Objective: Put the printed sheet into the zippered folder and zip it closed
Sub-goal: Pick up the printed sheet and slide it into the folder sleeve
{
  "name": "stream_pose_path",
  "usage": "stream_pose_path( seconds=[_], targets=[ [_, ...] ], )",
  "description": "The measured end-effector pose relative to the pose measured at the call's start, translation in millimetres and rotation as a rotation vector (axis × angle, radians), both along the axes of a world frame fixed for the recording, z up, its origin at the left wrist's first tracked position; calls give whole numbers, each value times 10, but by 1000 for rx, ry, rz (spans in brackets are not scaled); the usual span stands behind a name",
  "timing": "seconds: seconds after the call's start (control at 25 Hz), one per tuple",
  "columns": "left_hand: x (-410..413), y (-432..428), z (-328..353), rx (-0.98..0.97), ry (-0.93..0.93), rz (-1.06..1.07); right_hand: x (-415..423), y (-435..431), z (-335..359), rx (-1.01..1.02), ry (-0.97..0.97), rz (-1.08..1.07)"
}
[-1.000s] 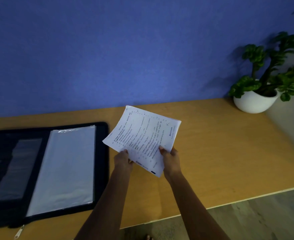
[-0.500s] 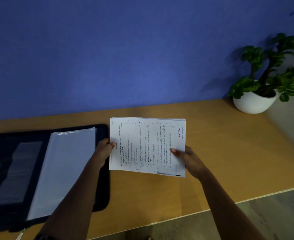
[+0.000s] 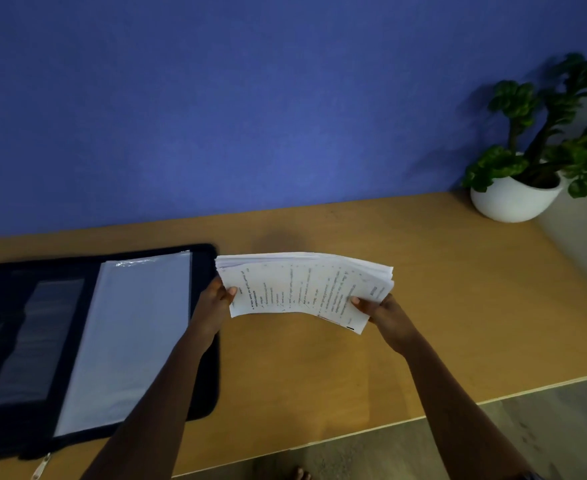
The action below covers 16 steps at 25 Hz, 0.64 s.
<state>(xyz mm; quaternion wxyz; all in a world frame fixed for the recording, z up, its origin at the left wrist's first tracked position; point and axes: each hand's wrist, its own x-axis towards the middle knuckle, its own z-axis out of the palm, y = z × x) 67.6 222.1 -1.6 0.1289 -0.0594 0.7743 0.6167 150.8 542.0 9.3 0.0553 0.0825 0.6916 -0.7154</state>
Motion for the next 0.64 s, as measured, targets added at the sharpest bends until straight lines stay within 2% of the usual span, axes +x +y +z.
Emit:
stream_pose_path(
  seconds=[0.24, 0.4, 0.64],
  targets=[
    [-37, 65, -125, -103, -10, 13, 6, -28, -192, 36, -61, -53],
    [-127, 129, -81, -267, 21, 92, -58, -57, -205, 111, -100, -90],
    [-284, 45, -19, -346, -135, 70, -106, -180, -144, 61, -123, -137]
  ],
)
